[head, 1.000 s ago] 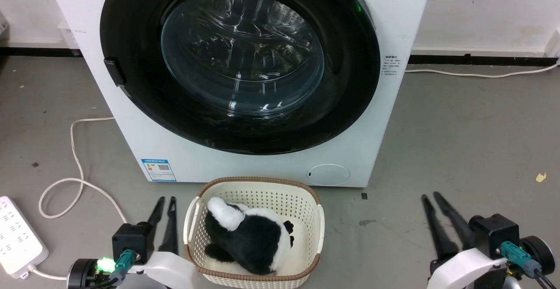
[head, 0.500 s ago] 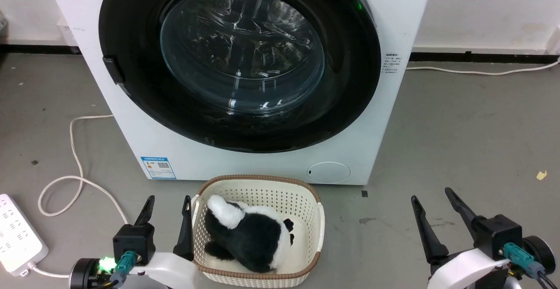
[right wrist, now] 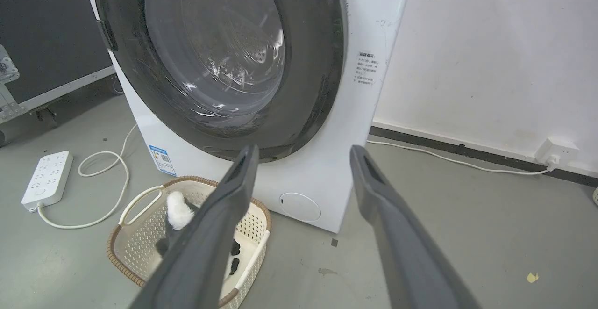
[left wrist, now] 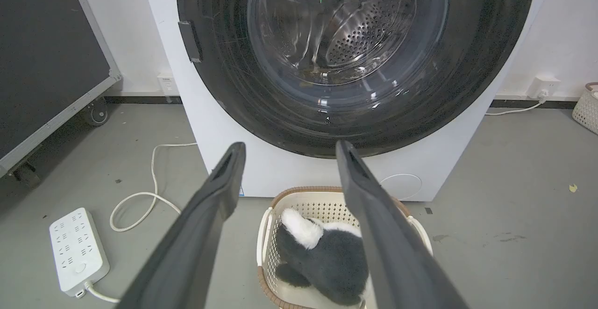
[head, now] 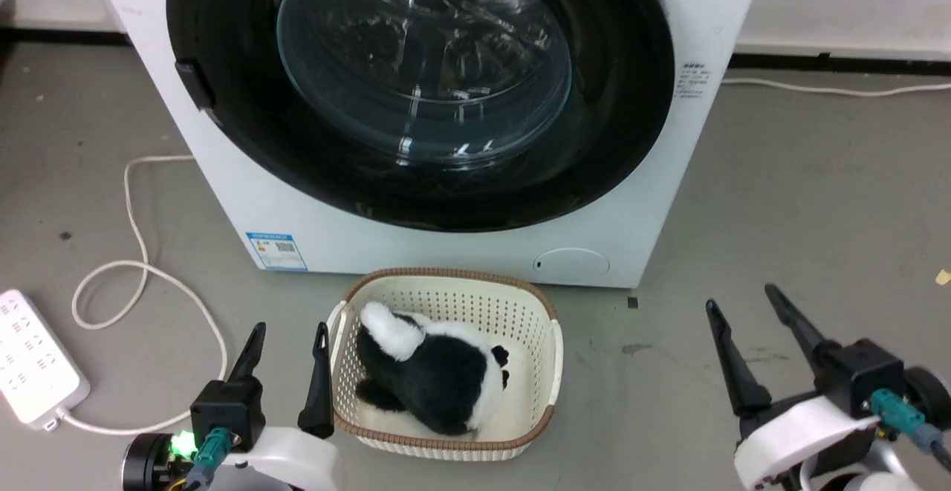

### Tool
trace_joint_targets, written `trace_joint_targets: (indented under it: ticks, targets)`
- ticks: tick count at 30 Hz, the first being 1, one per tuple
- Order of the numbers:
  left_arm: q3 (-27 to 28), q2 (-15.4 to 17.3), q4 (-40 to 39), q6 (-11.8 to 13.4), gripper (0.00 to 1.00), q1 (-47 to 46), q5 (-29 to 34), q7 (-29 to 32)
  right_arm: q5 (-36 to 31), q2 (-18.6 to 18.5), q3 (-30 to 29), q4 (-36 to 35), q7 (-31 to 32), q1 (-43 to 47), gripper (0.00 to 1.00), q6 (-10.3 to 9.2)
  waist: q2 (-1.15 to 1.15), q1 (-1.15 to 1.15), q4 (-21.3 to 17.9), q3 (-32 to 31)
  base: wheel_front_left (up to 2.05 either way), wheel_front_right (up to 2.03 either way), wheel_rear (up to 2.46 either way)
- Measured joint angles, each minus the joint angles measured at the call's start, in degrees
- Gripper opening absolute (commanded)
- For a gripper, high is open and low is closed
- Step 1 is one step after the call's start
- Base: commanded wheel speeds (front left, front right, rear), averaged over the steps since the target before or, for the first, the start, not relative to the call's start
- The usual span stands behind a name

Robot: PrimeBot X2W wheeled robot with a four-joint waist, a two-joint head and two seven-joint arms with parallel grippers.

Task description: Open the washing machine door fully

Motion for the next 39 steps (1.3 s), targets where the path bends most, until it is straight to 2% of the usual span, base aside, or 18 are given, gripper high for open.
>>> trace_joint_targets:
  ticks: [10,11,12,13,29,37,39]
  targets:
    - [-1.1,0.0,-0.7,0.5,1.0,-1.3,-0.9,-1.1,3.1,-2.9,0.5,0.1,-0.1,-5.4,1.0,0.0,0.0,0.0,1.1,3.1,0.0,0.0,0.0]
    - [-1.4,0.0,-0.8,0.8,1.0,-1.6,-1.2,-1.2,3.9,-3.4,0.5,0.2,0.3,-6.6,0.45,0.0,0.0,0.0,1.3,3.6,0.0,0.0,0.0]
    - [-1.4,0.0,-0.8,0.8,1.0,-1.6,-1.2,-1.2,3.9,-3.4,0.5,0.2,0.3,-6.6,0.13,0.0,0.0,0.0,1.3,3.6,0.0,0.0,0.0]
    - [-1.6,0.0,-0.8,0.8,1.0,-1.9,-1.2,-1.4,4.4,-3.6,0.4,0.2,0.3,-7.2,0.0,0.0,0.0,0.0,1.4,3.8,0.0,0.0,0.0]
    - [-3.2,0.0,-1.3,1.9,1.0,-3.5,-2.7,-3.4,20.4,-3.9,-5.3,6.0,6.1,-20.3,0.0,-0.01,0.0,0.0,3.7,7.8,0.0,0.0,0.0]
    - [-3.6,0.0,-1.8,2.4,1.0,-4.8,-3.2,-4.2,26.2,-3.9,-6.9,11.1,10.0,-28.1,0.0,-0.01,0.0,0.0,4.7,10.4,0.0,0.0,0.0]
    - [-4.2,0.0,-2.2,2.5,1.0,-5.5,-3.3,-4.9,29.8,-4.0,-8.7,14.8,12.6,-33.4,0.0,-0.01,0.0,0.0,5.4,12.2,0.0,0.0,0.0]
